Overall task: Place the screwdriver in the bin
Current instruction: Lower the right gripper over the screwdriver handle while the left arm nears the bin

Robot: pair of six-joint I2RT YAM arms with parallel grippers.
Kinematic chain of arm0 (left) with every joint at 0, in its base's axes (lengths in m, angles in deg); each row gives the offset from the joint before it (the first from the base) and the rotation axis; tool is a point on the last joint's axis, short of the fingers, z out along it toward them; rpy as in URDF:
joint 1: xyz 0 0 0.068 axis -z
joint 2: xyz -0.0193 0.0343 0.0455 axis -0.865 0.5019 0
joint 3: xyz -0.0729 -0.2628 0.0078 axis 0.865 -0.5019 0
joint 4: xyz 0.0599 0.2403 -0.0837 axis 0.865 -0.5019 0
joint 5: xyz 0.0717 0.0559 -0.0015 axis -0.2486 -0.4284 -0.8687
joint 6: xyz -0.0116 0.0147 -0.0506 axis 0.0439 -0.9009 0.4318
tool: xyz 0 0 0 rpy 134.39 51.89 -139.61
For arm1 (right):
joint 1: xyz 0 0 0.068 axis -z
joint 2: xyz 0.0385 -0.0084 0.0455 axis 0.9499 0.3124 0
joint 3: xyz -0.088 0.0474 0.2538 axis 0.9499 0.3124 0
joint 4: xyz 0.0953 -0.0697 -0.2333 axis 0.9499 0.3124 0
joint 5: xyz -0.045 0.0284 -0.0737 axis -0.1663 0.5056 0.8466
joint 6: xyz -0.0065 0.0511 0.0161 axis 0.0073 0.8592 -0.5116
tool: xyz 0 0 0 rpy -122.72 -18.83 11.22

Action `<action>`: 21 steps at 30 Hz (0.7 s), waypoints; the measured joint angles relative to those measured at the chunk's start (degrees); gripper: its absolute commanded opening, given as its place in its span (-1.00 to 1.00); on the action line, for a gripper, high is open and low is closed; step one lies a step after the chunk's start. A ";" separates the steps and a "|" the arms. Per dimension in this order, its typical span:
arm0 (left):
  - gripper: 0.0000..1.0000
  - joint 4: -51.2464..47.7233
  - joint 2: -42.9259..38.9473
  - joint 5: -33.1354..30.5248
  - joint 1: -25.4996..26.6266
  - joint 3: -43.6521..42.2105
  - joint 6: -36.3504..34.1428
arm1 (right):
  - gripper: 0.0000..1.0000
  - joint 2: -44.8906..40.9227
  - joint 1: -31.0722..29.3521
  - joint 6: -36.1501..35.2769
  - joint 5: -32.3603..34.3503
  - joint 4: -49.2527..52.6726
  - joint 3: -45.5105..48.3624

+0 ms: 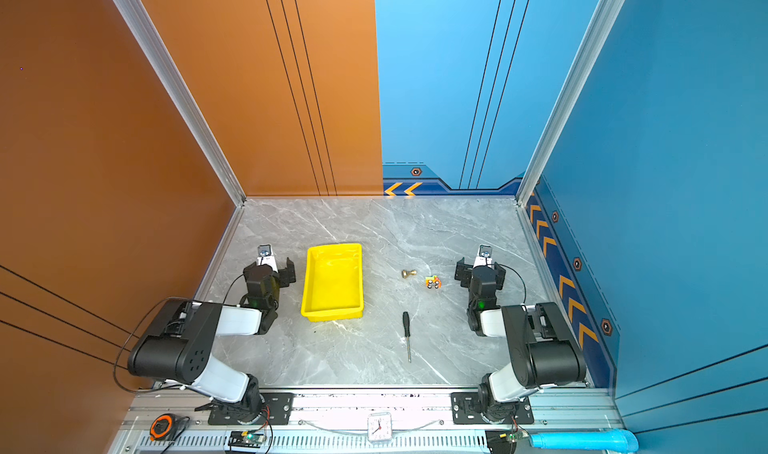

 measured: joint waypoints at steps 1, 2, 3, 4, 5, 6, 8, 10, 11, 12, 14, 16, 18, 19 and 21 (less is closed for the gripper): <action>0.96 -0.87 -0.68 -0.15 0.00 0.07 0.02 | 1.00 -1.75 -0.33 -0.13 0.48 1.73 -0.22; 0.96 -2.08 -1.44 -0.39 0.00 0.17 0.04 | 1.00 -3.28 -0.57 -0.13 0.87 3.10 -0.50; 0.96 -3.56 -2.51 -0.63 0.00 0.31 0.24 | 1.00 -5.25 -0.98 -0.15 1.49 4.83 -0.96; 0.96 -5.16 -3.76 -0.98 -0.02 0.57 0.46 | 1.00 -7.10 -1.46 -0.15 2.03 6.43 -1.46; 0.96 -6.71 -4.92 -1.31 -0.02 0.90 0.70 | 1.00 -8.87 -1.95 -0.13 2.62 7.87 -1.90; 0.96 -8.35 -6.16 -1.53 0.00 1.29 0.92 | 1.00 -10.73 -2.54 -0.07 3.34 9.40 -2.38; 0.96 -12.37 -8.74 -1.81 0.00 2.49 1.25 | 1.00 -14.10 -3.54 0.85 4.48 12.68 -3.10; 0.96 -17.64 -11.58 -2.01 0.00 4.35 1.88 | 1.00 -17.77 -4.61 3.04 5.79 17.97 -4.42; 0.96 -19.85 -12.61 -2.01 0.00 5.16 2.19 | 1.00 -19.04 -4.96 4.24 6.43 20.57 -5.22; 0.96 -22.99 -14.05 -1.95 0.00 6.36 2.71 | 1.00 -20.33 -5.27 5.88 6.93 23.93 -6.43; 0.96 -29.38 -16.44 -1.46 0.02 8.79 3.80 | 0.99 -22.14 -5.79 9.29 7.87 31.58 -9.68; 0.96 -37.05 -18.78 -1.29 0.44 11.89 5.95 | 1.00 -23.04 -6.43 12.76 8.33 39.67 -13.62; 0.96 -44.83 -20.37 -0.85 1.16 15.34 8.48 | 1.00 -23.23 -7.23 16.15 8.39 47.82 -17.57; 0.96 -48.74 -20.81 -0.50 1.60 17.22 9.70 | 1.00 -23.17 -7.65 17.84 8.15 52.22 -19.58; 0.96 -55.49 -21.05 0.09 2.45 20.46 11.80 | 1.00 -23.12 -8.70 20.37 7.72 59.19 -22.51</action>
